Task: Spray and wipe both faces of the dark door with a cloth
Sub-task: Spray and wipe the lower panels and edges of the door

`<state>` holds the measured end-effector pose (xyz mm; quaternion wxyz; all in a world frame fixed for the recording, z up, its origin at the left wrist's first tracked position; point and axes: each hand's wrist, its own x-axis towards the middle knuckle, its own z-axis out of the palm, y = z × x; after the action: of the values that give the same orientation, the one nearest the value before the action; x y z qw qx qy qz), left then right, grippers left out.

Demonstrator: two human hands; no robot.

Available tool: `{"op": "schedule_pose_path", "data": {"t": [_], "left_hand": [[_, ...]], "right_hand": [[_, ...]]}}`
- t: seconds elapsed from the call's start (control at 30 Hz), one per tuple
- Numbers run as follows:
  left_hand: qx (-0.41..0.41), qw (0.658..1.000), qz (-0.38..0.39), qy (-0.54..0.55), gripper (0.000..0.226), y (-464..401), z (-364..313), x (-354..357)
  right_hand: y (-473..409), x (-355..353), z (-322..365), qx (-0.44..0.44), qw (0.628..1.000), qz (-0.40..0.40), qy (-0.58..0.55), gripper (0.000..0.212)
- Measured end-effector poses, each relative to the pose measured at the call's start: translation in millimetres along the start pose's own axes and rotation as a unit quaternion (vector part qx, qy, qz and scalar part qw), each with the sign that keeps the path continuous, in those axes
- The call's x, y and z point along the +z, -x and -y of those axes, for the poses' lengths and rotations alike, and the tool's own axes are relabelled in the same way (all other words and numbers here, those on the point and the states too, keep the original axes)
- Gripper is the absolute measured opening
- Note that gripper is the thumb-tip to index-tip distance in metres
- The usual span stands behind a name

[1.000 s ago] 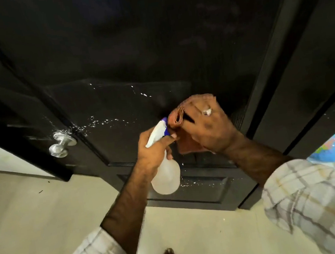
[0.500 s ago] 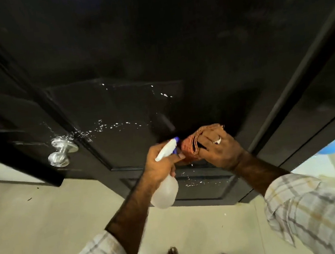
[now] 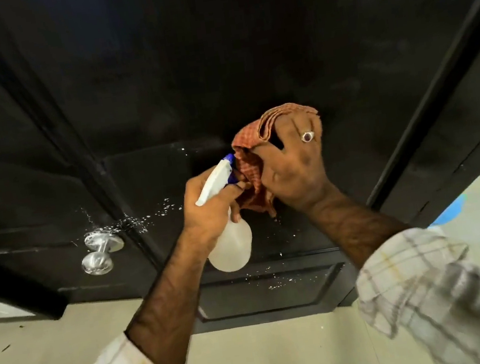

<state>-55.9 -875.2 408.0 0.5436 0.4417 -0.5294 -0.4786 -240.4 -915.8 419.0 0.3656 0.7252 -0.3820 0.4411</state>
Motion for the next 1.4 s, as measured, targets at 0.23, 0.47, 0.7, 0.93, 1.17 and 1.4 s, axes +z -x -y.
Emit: {"op": "schedule_pose_path", "data": {"t": [0.23,0.47,0.7,0.93,1.17,1.4], "left_hand": [[-0.067,0.997,-0.025,-0.039,0.009,17.1,61.4,-16.2],[-0.078,0.997,-0.023,0.001,0.005,38.0,47.8,10.1],[-0.019,0.993,-0.112,0.011,0.007,37.6,5.8,10.5],[-0.097,0.969,-0.228,-0.019,0.043,75.6,13.8,-17.0],[-0.124,0.967,-0.218,-0.036,0.023,88.7,15.2,-34.6],[-0.085,0.972,-0.216,-0.027,0.018,78.3,-8.1,-64.1]], "right_hand": [[120.3,15.5,-1.4,-0.167,0.976,0.127,-0.066,0.010],[118.6,-49.1,-80.2,-0.160,0.971,0.177,0.022,0.019],[-28.4,-21.2,-22.9,0.008,0.999,-0.008,-0.033,0.036],[81.1,37.1,25.2,-0.214,0.950,0.201,-0.108,0.033],[102.6,-6.7,-25.6,-0.188,0.962,0.190,-0.047,0.040],[-48.8,22.4,48.7,-0.014,0.999,0.008,-0.035,0.027]]}}
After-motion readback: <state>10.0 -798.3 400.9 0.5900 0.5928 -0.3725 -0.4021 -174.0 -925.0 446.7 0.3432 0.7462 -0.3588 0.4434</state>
